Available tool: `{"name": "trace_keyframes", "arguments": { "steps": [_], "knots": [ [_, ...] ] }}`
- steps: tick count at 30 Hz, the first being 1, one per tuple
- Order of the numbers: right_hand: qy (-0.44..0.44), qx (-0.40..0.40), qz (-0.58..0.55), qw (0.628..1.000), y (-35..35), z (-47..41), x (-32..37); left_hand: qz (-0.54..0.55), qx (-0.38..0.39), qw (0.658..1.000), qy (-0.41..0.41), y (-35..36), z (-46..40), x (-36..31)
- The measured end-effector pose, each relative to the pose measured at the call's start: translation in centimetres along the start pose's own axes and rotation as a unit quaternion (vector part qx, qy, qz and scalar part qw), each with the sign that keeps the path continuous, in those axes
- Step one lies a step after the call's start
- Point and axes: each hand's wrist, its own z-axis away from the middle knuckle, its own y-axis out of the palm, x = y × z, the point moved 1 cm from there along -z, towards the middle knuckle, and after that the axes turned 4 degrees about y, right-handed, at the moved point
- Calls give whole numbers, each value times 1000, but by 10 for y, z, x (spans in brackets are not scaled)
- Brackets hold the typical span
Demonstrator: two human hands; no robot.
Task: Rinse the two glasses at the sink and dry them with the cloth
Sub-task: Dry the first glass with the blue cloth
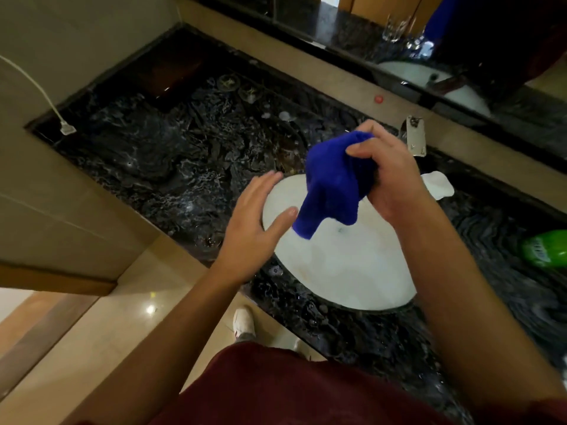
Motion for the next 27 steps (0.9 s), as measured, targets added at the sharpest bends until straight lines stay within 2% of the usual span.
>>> {"name": "trace_keyframes", "arguments": {
  "steps": [3,6,7,10,13,15,17,19,21,24,27],
  "knots": [
    [-31,25,63,997,0,18,23,33,59,994,81,6,-26,-34],
    [-53,18,71,996,-12,33,41,214,179,960,35,6,-32,-55],
    [-51,-1,76,996,-18,36,45,260,197,945,21,7,-29,-58],
    [-32,-98,192,976,-41,36,42,318,188,929,9,13,-18,-61],
    [31,-142,291,946,-58,41,15,377,192,906,-13,28,-13,-67],
    [7,-181,315,932,-58,50,1,426,179,886,-34,36,-12,-74],
    [-46,-217,284,933,-59,60,-6,463,167,869,-50,40,-10,-80],
    [-36,-180,168,969,-59,70,-12,491,158,854,-59,40,-7,-85],
    [-4,-87,118,989,-59,82,-20,515,146,841,-72,39,-6,-88],
    [22,16,172,985,-53,96,-33,538,149,825,-90,37,-7,-88],
    [0,10,221,975,-48,99,-32,514,154,839,-93,37,-6,-85]
  ]
}}
